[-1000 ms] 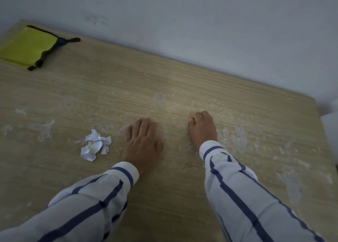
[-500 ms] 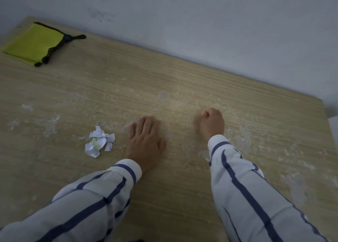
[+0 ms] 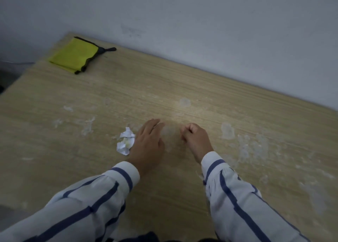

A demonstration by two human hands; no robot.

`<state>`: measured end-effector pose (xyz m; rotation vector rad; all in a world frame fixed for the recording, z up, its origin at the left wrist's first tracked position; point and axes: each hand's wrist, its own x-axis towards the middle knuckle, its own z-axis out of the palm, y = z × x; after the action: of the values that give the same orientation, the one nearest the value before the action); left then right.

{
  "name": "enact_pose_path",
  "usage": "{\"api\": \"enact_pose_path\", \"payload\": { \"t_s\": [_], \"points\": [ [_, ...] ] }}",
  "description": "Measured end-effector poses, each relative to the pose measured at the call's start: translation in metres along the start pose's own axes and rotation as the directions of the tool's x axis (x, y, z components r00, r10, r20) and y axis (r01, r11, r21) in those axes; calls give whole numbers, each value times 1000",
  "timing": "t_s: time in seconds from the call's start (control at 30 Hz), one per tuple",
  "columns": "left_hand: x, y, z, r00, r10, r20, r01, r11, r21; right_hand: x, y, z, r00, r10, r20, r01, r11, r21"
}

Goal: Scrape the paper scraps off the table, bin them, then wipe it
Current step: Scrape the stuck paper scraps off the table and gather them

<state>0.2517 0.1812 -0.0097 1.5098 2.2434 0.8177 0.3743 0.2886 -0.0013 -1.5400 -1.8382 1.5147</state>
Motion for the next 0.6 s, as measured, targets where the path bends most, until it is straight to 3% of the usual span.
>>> {"api": "enact_pose_path", "payload": {
  "t_s": [0.23,0.43,0.6],
  "points": [
    [-37,-74,-48,988,-138,-69,141,989,37,-20,-14,77,975,-192,111,212,952,-219],
    [-51,-105,-49,978,-189,83,172,969,176,-25,-19,114,903,-396,165,428,809,-402],
    [-52,-104,-46,977,-171,124,135,957,257,-23,-22,126,871,-453,189,477,691,-544]
  ]
}}
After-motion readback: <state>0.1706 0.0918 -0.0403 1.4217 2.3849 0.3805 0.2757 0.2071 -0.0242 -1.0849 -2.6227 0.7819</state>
